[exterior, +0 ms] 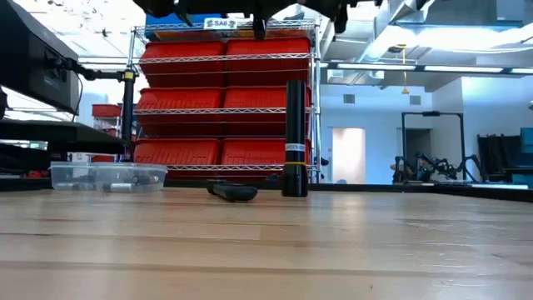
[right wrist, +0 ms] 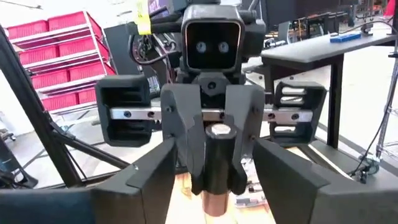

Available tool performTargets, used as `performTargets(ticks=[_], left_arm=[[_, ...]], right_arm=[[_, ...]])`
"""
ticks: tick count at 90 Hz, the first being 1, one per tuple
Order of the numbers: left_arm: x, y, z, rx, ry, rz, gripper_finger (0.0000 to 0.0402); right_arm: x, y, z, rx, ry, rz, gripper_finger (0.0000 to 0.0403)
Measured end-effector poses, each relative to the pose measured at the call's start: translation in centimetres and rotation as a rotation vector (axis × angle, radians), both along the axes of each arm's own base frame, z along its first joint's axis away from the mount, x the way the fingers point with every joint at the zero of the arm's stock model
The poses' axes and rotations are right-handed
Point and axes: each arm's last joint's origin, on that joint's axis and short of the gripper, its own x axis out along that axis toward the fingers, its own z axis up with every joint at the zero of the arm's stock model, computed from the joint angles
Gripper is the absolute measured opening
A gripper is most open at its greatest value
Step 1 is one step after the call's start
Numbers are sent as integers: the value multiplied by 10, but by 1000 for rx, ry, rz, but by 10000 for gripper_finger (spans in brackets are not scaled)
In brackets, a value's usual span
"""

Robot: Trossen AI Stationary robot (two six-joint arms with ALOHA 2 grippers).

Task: Insert battery
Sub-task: Insert the brown battery into the flashlight's battery compartment

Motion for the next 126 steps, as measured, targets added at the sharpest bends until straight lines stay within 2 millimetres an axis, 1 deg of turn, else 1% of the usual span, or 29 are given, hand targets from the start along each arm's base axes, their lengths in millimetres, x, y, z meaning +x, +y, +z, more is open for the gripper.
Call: performTargets(ticks=[17, 35, 46, 69, 82, 96, 103, 112, 121, 126], left_arm=[[0, 0, 0, -2, 5, 0, 14], [0, 0, -1, -2, 9, 0, 15], [0, 0, -1, 1, 8, -1, 15], [0, 0, -1, 0, 6, 0, 16], [0, 1, -5, -7, 49, 7, 29], [-2, 10, -6, -139, 79, 8, 57], [-8, 15, -6, -164, 112, -48, 75], [-20, 22, 0, -151, 134, -134, 89], [-37, 28, 11, -156, 148, -114, 91], [-41, 29, 15, -177, 140, -108, 91]], right_arm=[[0, 0, 5, -14, -50, -4, 138], [0, 0, 1, -13, -11, -11, 66], [0, 0, 1, -18, -13, -10, 41], [0, -2, 3, -44, -27, -16, 40], [0, -4, 1, -86, -10, -21, 40], [-1, -10, 0, -73, -7, -36, 41], [-2, -13, 2, -75, -16, -41, 41], [-4, -15, 5, -78, -29, -51, 41], [-5, -20, 4, -76, -22, -66, 41], [-6, -22, 3, -73, -18, -70, 41]])
